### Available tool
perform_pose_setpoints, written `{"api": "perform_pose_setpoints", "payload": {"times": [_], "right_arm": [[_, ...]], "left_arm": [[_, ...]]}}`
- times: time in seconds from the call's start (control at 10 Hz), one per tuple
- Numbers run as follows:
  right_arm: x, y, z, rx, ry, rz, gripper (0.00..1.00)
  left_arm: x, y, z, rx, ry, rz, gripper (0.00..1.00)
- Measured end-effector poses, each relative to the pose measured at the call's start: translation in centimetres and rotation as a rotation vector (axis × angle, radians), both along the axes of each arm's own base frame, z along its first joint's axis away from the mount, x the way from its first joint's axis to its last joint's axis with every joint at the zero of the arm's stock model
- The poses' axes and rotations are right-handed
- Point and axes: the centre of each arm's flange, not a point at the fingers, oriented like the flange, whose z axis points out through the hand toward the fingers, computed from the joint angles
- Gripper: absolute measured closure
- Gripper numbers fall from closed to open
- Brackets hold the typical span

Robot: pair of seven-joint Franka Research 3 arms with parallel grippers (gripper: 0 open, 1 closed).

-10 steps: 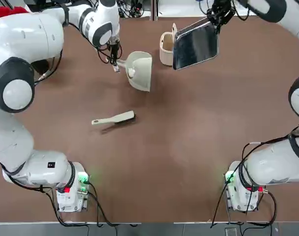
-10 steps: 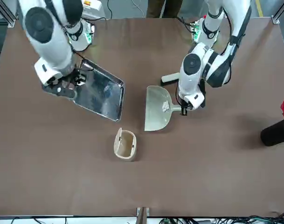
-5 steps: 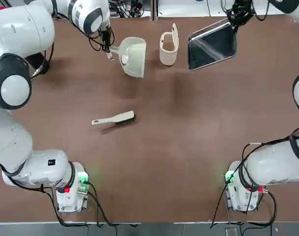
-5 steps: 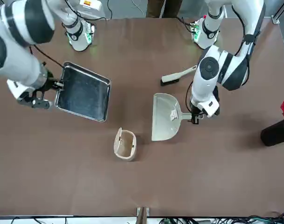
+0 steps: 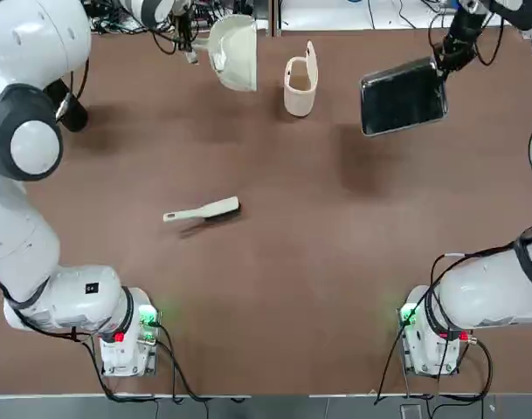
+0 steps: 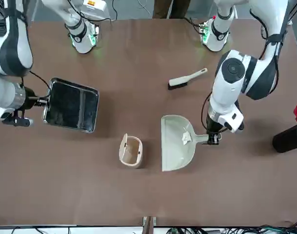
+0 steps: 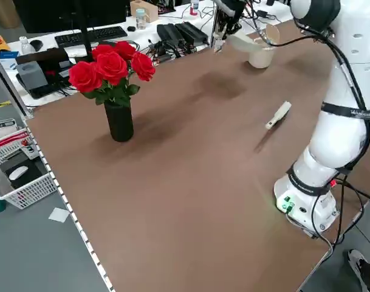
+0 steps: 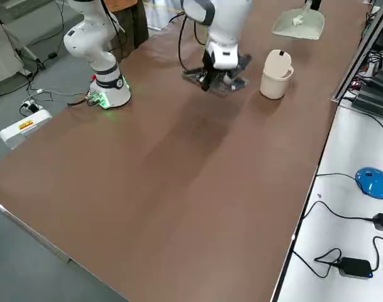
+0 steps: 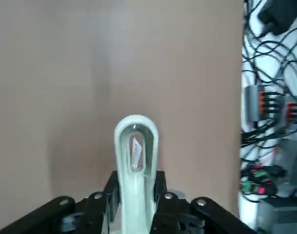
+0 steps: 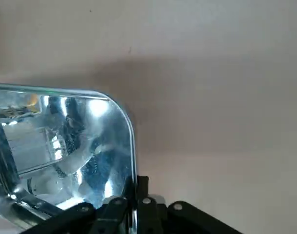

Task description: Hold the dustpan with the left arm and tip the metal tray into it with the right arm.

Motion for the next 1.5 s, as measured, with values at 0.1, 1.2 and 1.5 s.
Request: {"api": "perform_pose_setpoints", "payload": {"times": [0.1, 1.2, 1.5], "right_arm": [[-0.5, -2.0, -2.1, 0.029, -0.017, 0.010, 0.95], [-3.9, -11.2, -22.0, 0.317, -0.060, 0.034, 0.95], [-3.8, -11.8, -22.5, 0.313, -0.091, 0.068, 0.95]], "left_arm": [[0.3, -1.7, -0.4, 0.006, -0.023, 0.019, 0.68], [-1.8, -12.5, 0.9, 0.141, -0.375, 0.056, 0.68], [-3.2, -14.8, 0.7, 0.192, -0.424, 0.002, 0.68]]}}
